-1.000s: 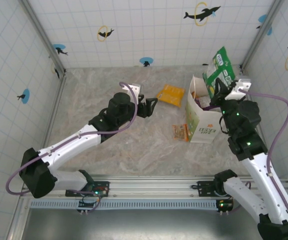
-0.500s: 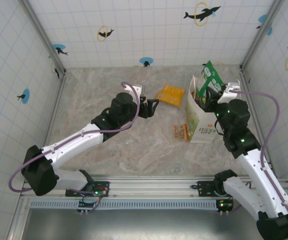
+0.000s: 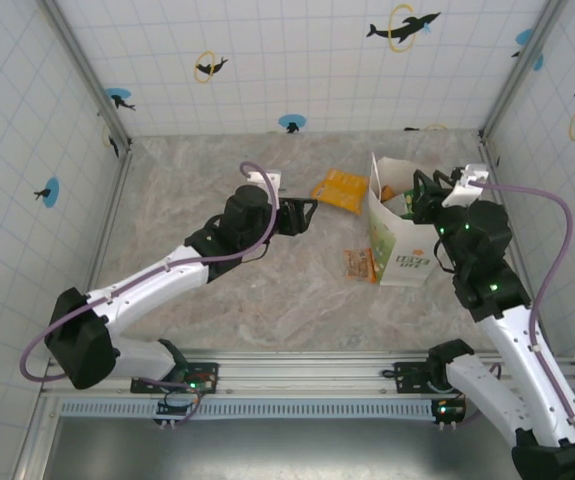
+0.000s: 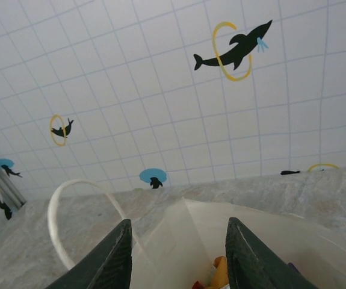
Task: Place the snacks into the paper bag
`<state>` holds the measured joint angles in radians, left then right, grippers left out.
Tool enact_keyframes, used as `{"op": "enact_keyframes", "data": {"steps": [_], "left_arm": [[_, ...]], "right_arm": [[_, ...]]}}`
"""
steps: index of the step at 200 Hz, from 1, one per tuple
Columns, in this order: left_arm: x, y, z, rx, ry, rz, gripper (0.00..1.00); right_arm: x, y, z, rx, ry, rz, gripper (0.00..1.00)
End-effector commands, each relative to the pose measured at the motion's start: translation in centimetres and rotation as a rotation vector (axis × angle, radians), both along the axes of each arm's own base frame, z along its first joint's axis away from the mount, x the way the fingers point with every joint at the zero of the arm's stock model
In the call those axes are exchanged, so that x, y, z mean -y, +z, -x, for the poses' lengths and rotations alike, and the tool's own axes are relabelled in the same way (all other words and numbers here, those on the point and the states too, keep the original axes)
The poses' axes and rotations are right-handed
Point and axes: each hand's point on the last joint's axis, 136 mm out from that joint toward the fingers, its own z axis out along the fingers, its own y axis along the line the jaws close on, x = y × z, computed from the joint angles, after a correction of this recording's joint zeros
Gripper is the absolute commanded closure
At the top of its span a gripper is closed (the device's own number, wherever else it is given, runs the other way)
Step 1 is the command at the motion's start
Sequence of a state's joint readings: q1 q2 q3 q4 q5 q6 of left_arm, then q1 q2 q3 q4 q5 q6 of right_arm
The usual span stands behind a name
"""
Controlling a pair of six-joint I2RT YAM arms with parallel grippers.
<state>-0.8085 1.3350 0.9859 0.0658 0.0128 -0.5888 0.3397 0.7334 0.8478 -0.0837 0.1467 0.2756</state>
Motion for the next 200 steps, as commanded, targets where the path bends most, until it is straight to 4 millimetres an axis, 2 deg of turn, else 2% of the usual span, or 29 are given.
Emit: {"op": "enact_keyframes", "data": {"steps": [1, 18, 36, 56, 81, 105, 118, 124, 130, 159, 200], "left_arm": [[0.2, -3.7, 0.4, -0.192, 0.050, 0.073, 0.32], [0.5, -5.6, 0.1, -0.260, 0.080, 0.099, 0.34], [1.3, -5.8, -0.7, -0.260, 0.073, 0.128, 0.35], [1.8, -5.9, -2.5, -0.285, 0.084, 0.175, 0.36], [1.2, -7.6, -4.9, -0.383, 0.146, 0.268, 0.36], [0.2, -9.6, -7.0, -0.452, 0.210, 0.357, 0.39], [0.4, -10.4, -8.1, -0.470, 0.212, 0.365, 0.40], [0.4, -11.6, -8.3, -0.494, 0.216, 0.350, 0.40], [1.0, -11.0, -9.2, -0.490, 0.206, 0.365, 0.40], [2.6, -12.3, -11.5, -0.518, 0.195, 0.365, 0.42], [4.1, -15.4, -14.3, -0.551, 0.228, 0.326, 0.44]], "right_arm": [[-0.7, 1.1, 1.1, 0.008, 0.059, -0.053, 0.56], [-1.4, 0.7, 1.6, 0.003, 0.109, -0.064, 0.56], [-2.2, 0.2, 1.9, 0.007, 0.159, -0.050, 0.56], [-2.3, 0.5, 2.1, 0.023, 0.167, -0.057, 0.56], [-2.2, 1.0, 2.4, 0.053, 0.171, -0.071, 0.56], [-2.3, 0.7, 2.5, 0.060, 0.174, -0.079, 0.56], [-2.5, 0.5, 2.5, 0.059, 0.185, -0.079, 0.56], [-2.5, 0.4, 2.5, 0.060, 0.189, -0.079, 0.56], [-2.6, 0.4, 2.4, 0.060, 0.192, -0.078, 0.56], [-2.9, 0.5, 2.5, 0.066, 0.208, -0.069, 0.56], [-2.9, 0.8, 2.6, 0.070, 0.212, -0.047, 0.56]]}}
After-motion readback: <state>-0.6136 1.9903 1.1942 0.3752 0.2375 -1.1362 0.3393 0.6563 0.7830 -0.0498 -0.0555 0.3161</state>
